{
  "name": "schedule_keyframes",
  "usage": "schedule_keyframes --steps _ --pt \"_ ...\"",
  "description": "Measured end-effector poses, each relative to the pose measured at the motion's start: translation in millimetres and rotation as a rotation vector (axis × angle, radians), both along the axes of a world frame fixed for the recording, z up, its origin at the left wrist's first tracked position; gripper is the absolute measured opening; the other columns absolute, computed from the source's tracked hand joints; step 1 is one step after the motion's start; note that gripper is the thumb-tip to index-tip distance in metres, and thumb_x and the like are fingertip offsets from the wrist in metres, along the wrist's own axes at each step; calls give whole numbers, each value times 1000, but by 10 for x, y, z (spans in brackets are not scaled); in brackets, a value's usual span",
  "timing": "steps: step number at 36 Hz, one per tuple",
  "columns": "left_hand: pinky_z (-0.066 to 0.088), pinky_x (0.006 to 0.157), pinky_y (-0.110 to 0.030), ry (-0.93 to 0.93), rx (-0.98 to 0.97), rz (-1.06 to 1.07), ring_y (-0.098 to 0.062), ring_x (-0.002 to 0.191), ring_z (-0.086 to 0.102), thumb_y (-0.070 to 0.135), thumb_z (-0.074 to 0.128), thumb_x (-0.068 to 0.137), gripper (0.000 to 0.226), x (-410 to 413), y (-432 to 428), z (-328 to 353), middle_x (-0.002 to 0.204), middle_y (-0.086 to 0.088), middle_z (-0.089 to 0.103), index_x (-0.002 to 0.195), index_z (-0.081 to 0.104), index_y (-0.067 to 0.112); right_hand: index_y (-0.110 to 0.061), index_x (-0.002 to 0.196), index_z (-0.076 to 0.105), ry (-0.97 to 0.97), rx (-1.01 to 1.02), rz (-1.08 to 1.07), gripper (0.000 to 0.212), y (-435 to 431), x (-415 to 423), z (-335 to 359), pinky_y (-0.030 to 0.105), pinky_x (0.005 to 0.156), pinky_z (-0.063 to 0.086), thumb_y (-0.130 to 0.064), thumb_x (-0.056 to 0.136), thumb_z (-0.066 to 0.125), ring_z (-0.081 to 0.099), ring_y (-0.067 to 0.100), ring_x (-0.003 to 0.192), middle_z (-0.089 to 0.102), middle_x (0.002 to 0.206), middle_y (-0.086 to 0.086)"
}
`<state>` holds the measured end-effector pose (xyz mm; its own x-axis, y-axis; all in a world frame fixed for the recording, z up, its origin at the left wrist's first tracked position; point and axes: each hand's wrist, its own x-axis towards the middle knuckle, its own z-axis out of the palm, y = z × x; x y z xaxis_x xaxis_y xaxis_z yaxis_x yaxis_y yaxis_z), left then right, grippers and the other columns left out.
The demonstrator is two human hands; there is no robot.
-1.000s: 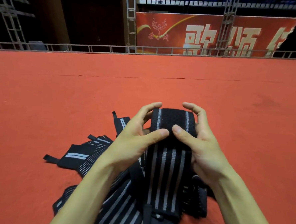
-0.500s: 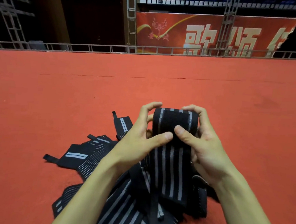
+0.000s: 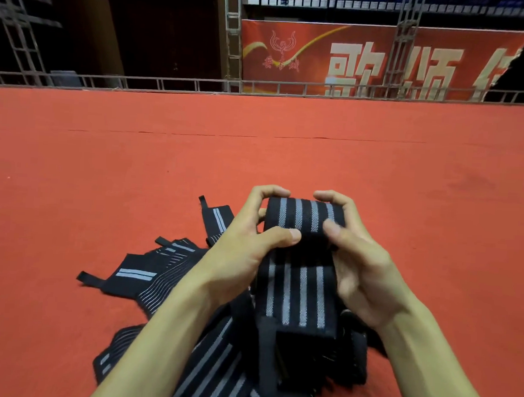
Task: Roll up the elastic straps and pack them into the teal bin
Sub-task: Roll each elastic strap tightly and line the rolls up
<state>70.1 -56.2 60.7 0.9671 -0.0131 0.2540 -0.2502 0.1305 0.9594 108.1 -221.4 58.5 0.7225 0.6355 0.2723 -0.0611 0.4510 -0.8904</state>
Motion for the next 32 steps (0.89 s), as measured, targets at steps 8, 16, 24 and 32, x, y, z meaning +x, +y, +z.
schedule_keyframes --steps 8,16,24,32 --pt "55 67 -30 49 -153 -9 -15 77 64 23 60 77 47 -14 -175 -45 91 -2 64 120 44 32 -32 106 56 -145 -78 -257 26 60 0 -39 41 77 54 -26 82 67 63 20 84 66 95 2" --pt "58 78 -34 113 -82 11 -19 97 71 33 67 77 68 -27 -133 -11 115 -8 70 139 41 27 -29 113 53 -170 -26 -215 39 46 11 -54 37 83 57 -11 80 65 64 22 94 65 105 6" --pt "56 80 -39 -38 -32 13 -26 97 68 1 72 75 61 -27 41 -5 115 -14 63 124 49 30 -42 134 43 -62 -109 -188 71 21 46 -45 38 78 57 -15 74 70 70 27 98 64 119 16" --pt "57 74 -40 -144 140 61 -20 89 64 -6 70 72 65 -26 2 -55 106 2 63 115 50 37 -16 104 62 -47 -66 -271 54 44 26 -39 53 74 58 -47 65 84 70 30 85 69 94 16"
